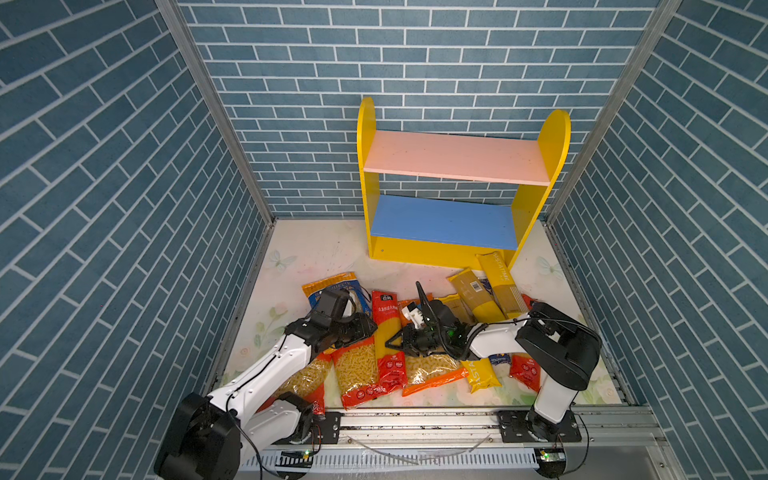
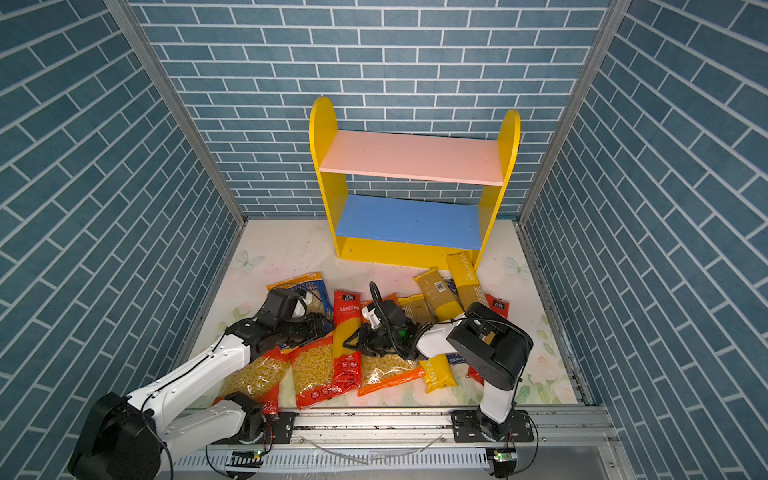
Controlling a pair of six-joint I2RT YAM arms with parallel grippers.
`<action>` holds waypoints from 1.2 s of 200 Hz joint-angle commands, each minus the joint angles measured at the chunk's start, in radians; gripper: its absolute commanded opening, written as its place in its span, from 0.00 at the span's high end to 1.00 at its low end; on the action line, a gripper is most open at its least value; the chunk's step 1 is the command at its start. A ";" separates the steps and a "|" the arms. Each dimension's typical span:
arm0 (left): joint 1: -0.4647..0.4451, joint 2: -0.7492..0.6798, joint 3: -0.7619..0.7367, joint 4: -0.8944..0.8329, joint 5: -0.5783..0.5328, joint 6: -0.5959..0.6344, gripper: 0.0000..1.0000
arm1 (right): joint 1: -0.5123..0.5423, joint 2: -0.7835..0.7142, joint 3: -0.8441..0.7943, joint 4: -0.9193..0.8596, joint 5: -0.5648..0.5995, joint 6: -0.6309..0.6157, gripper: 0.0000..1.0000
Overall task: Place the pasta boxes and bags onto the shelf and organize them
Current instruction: 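Close both grippers on the red-and-yellow spaghetti pack, one at each end, then lift the spaghetti pack upright with both grippers toward the shelf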
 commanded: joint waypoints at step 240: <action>0.051 0.081 0.062 0.714 0.339 -0.262 0.31 | 0.056 -0.384 0.319 -0.376 0.119 -0.304 0.82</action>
